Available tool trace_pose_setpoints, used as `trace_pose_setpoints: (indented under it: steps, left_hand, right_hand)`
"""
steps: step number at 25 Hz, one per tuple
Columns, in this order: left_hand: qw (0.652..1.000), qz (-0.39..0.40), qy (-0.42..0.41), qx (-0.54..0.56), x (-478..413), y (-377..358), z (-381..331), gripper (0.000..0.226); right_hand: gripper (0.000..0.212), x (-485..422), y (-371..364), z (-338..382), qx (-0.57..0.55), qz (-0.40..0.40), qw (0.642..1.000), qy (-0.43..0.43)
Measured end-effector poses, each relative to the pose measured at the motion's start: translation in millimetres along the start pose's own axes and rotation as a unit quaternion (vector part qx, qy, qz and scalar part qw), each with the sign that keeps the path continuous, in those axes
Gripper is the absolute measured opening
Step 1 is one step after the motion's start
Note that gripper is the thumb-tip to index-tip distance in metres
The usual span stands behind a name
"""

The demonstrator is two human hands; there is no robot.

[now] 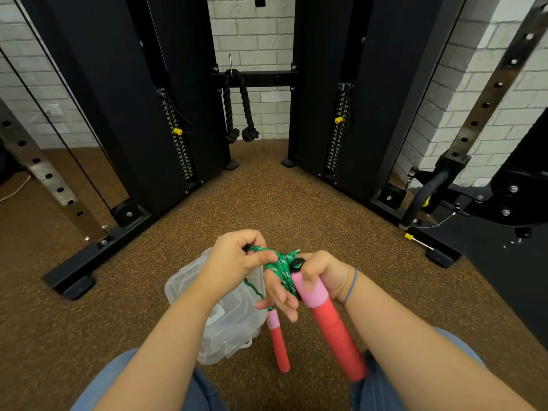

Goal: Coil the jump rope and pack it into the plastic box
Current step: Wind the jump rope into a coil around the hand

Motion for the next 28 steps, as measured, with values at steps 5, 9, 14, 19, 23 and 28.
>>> trace_pose_setpoints:
  steps: [5,9,14,19,23,28]
  left_hand:
    - [0.997,0.02,0.045,0.055,-1.2,-13.9,10.7,0.041]
    - [0.972,0.08,0.094,0.2,5.1,-38.9,16.7,0.05]
    - [0.964,0.08,0.123,0.221,8.1,-50.0,15.1,0.034]
    - [0.931,0.136,0.147,0.304,11.1,-63.7,19.2,0.018]
    - [0.913,0.138,0.179,0.34,14.2,-67.3,22.7,0.021]
    - [0.904,0.155,0.213,0.336,19.5,-71.7,23.7,0.027]
  right_hand:
    - [0.035,-7.9,-4.8,22.7,-0.099,-0.01,0.989,0.107]
    - [0.042,0.7,12.6,47.0,-0.186,-0.079,0.96,0.192]
    - [0.074,19.0,37.8,57.5,-0.252,-0.156,0.928,0.225]
    - [0.083,20.0,38.7,62.0,-0.289,-0.144,0.915,0.241]
    - [0.08,25.3,41.5,66.9,-0.294,-0.132,0.909,0.264]
    - [0.079,30.1,48.8,66.4,-0.288,-0.149,0.907,0.267]
Point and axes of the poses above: each hand's wrist, its own x-axis away from the middle knuckle, its own y-axis out of the back of the hand, z = x × y, the point moved 10 cm from there along -x, towards the middle knuckle, and after that the axes turned 10 degrees about x, right-handed, at the moved point
